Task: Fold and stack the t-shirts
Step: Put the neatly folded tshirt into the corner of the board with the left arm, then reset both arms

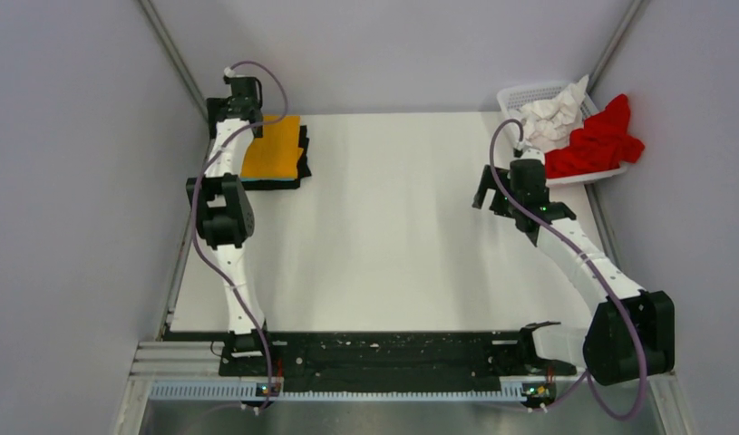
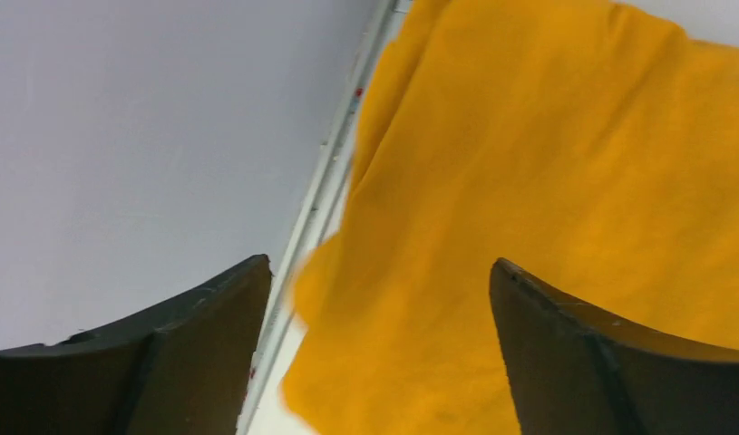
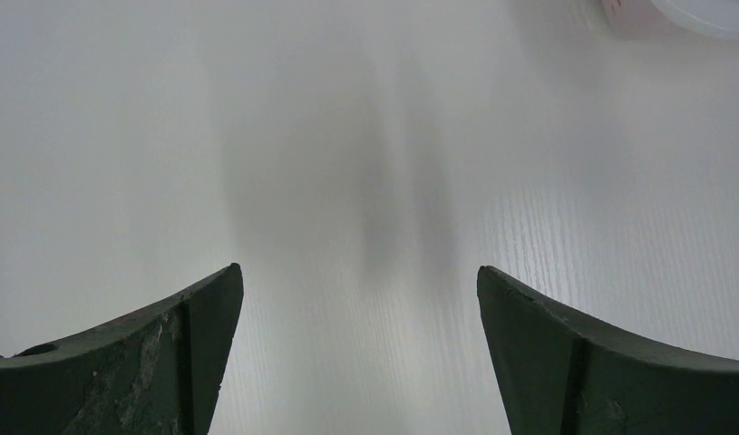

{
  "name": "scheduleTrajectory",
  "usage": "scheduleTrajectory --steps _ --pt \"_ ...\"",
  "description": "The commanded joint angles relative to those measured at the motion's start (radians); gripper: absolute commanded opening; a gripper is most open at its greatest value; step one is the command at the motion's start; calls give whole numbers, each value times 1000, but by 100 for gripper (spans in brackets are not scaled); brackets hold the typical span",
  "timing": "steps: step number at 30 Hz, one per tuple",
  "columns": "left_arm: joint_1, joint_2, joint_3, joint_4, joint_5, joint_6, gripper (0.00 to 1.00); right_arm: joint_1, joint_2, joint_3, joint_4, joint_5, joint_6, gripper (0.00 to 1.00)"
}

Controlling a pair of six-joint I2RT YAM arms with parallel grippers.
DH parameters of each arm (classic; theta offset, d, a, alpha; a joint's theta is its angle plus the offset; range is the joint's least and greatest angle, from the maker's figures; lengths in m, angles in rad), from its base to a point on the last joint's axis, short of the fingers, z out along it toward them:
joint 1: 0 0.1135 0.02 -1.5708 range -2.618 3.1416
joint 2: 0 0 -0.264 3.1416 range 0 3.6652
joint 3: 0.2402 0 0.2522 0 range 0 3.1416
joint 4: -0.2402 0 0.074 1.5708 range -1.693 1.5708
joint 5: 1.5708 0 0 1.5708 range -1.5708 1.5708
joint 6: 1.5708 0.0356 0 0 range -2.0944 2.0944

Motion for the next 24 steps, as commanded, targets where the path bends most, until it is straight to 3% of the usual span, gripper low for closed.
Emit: scheduleTrajectory --steps 1,6,8,10,17,21,24 --pt "18 -32 72 35 -53 -36 99 -5 -20 44 1 54 3 99" --pt "18 -176 25 -44 54 -222 99 -4 -65 34 1 99 55 99" --pt "18 -280 -66 -40 171 -300 99 -4 -87 18 9 110 74 99" --pt "17 -431 -224 25 295 -374 99 -4 -107 -7 15 132 89 99" --pt "-21 -889 -990 468 636 -571 99 -6 -225 -143 34 203 145 99" --pt "-123 -1062 -1288 587 526 -620 99 -16 -304 -247 55 244 171 99" --pt "-177 -1146 -1423 596 539 -657 99 -17 -349 -303 87 225 176 99"
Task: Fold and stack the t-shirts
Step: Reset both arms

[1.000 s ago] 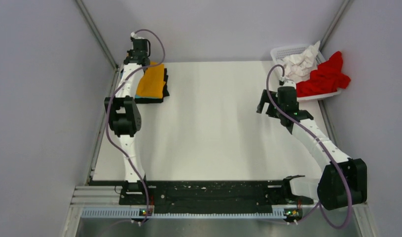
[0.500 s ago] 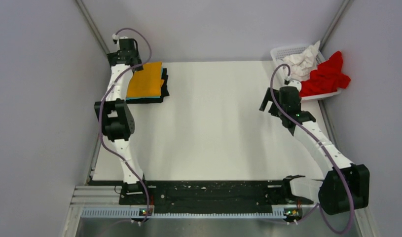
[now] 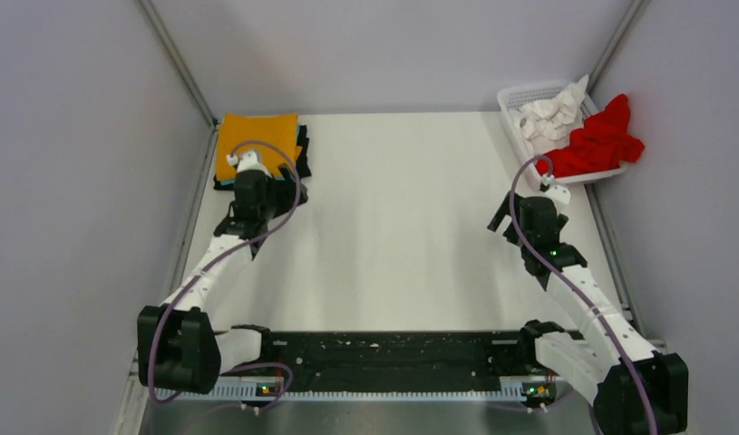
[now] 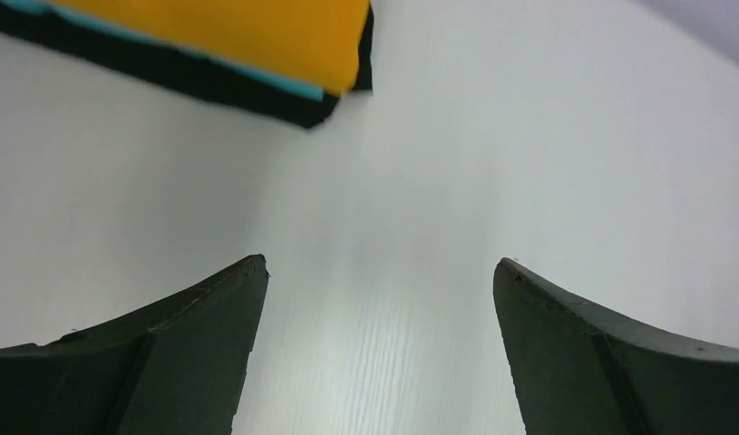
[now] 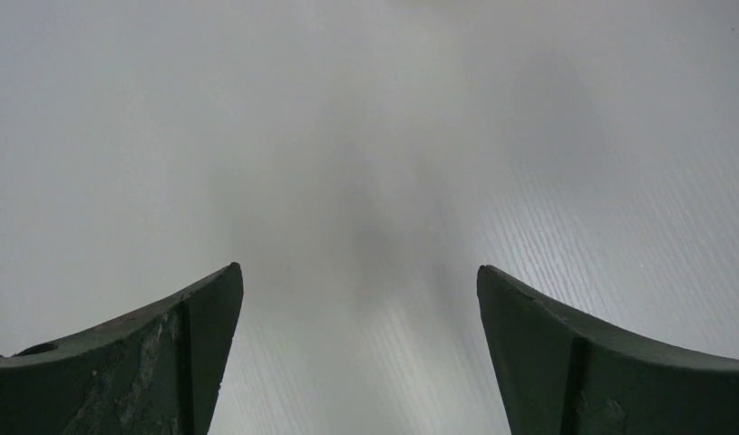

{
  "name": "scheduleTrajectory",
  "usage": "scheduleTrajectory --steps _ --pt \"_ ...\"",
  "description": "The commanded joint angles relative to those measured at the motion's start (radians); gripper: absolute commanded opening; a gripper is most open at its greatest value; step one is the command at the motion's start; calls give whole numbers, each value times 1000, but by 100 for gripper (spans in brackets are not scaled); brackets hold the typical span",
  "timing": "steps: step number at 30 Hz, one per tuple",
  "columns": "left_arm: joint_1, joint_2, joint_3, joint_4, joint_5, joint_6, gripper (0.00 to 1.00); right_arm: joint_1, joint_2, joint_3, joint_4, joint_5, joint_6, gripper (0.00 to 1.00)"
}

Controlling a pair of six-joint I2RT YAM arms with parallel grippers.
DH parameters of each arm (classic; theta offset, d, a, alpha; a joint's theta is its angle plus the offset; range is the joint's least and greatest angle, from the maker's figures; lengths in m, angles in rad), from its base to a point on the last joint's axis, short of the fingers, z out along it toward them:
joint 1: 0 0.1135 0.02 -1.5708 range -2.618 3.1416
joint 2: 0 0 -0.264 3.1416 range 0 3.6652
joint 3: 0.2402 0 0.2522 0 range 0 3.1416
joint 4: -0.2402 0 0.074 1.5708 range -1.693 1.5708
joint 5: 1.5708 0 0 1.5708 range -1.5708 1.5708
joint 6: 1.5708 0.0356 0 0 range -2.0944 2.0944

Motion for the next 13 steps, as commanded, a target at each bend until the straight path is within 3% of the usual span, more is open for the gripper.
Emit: scheduleTrajectory --steps 1,8,13 --pt "-71 -96 -169 108 30 -92 99 -12 -77 -63 78 18 30 99" --pt "-111 -310 -311 13 -116 -71 99 -12 -200 -152 121 113 37 99" --pt "-111 -382 -299 -15 -163 -33 99 -12 -274 -195 168 150 5 99"
